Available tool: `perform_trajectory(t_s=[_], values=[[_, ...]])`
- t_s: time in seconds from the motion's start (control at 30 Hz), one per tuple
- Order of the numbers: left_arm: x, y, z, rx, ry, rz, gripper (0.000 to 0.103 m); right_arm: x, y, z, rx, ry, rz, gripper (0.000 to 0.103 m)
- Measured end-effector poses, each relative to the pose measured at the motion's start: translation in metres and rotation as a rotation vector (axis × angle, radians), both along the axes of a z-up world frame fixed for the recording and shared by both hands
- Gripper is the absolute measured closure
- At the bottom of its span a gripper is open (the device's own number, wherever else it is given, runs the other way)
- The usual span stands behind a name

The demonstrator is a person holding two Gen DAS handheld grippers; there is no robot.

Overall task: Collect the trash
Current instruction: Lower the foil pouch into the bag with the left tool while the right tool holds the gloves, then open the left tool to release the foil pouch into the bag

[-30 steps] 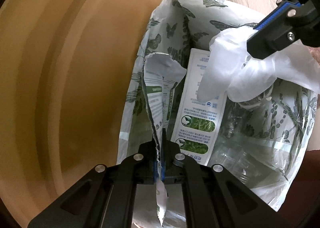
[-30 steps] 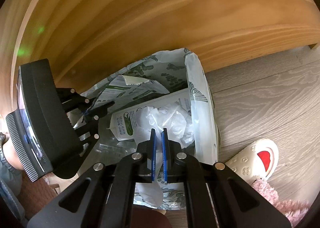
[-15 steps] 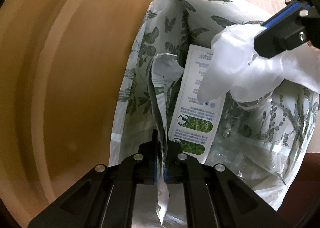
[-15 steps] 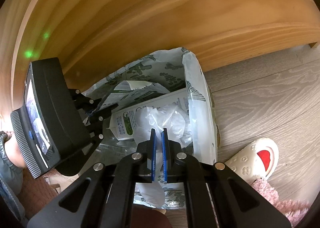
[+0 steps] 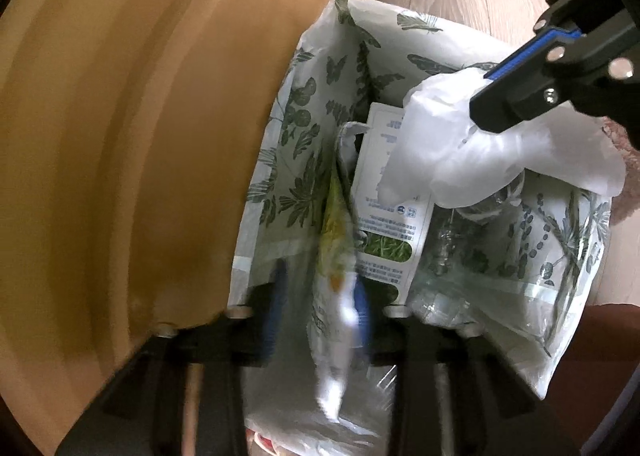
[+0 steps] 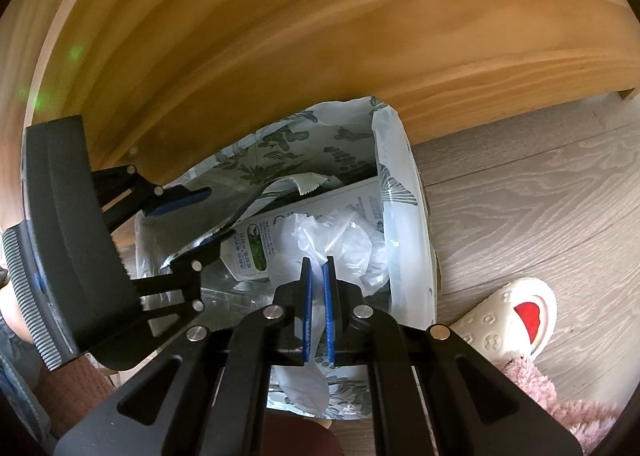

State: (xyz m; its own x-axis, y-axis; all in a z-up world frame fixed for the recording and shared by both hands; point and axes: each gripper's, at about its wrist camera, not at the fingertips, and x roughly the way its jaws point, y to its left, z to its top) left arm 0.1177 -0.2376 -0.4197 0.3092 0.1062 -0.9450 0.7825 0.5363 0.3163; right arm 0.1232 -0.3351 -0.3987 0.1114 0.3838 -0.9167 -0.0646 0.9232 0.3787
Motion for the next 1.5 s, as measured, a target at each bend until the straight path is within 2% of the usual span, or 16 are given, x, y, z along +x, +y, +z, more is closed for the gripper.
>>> perform_trajectory(t_s=[0.27,0.73,1.07,1.17,1.27,1.43,1.5], values=[[0.004,0.000,0.004,0.007,-0.014,0.009,0.103,0.000,0.000,0.000,-0.001,-0.001,0.004,0.098],[0.014,0.003,-0.026,0.024,0.045,0.028,0.103,-0.001,0.000,-0.002,-0.010,0.012,0.002,0.098],[0.011,0.004,-0.015,0.010,0.057,0.037,0.099,0.001,0.006,-0.002,-0.030,0.005,0.013,0.098],[0.010,0.006,-0.011,0.000,0.056,0.041,0.095,0.000,0.008,-0.001,-0.037,0.003,0.018,0.098],[0.006,0.005,-0.005,-0.012,0.046,0.041,0.083,0.000,0.009,0.000,-0.041,-0.002,0.020,0.098],[-0.001,0.005,0.002,-0.020,0.030,0.033,0.080,-0.003,0.012,0.002,-0.051,-0.012,0.030,0.097],[-0.004,0.006,0.005,-0.023,0.022,0.034,0.076,-0.004,0.013,0.001,-0.058,-0.015,0.032,0.098]])
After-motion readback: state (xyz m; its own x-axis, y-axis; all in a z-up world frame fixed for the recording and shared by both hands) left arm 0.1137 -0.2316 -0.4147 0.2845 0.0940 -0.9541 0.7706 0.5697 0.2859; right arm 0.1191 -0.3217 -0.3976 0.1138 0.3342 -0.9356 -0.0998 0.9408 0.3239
